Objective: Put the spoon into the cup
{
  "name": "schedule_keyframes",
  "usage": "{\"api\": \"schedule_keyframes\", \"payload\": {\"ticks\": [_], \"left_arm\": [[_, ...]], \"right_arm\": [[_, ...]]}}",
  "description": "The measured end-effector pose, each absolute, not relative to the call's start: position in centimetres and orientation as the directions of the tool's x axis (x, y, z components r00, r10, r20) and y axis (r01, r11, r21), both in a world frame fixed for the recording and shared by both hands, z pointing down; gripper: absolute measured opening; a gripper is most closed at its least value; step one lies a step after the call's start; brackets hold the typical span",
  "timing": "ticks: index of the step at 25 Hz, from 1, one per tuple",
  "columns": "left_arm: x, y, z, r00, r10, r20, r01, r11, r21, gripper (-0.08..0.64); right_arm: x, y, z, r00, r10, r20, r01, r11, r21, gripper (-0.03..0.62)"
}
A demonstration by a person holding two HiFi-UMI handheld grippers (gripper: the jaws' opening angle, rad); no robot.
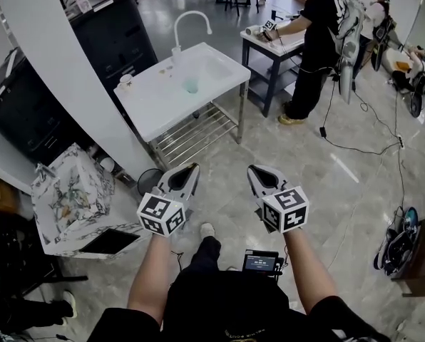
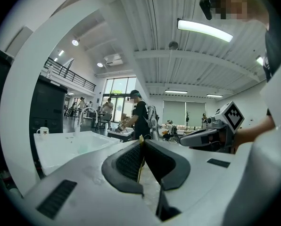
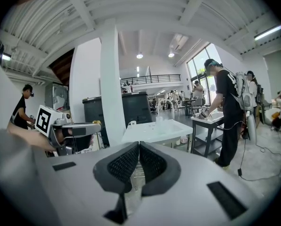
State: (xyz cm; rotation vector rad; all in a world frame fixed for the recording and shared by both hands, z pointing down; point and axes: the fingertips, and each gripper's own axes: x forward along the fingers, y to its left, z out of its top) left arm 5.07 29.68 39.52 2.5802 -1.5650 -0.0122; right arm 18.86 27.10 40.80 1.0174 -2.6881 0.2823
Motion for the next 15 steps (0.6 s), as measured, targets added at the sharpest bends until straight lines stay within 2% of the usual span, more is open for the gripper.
{"api": "schedule_keyframes", "payload": {"ticks": [15], "left_arm": [[-0.6,16.0,39.6,0.508,-0.859,0.059,-0.858,-0.499,0.120,0.015]], "right_arm": [[12.8,14.2,40.6,-0.691,-0.646,0.323,-0.702,0.707,-0.088,0.066]]}}
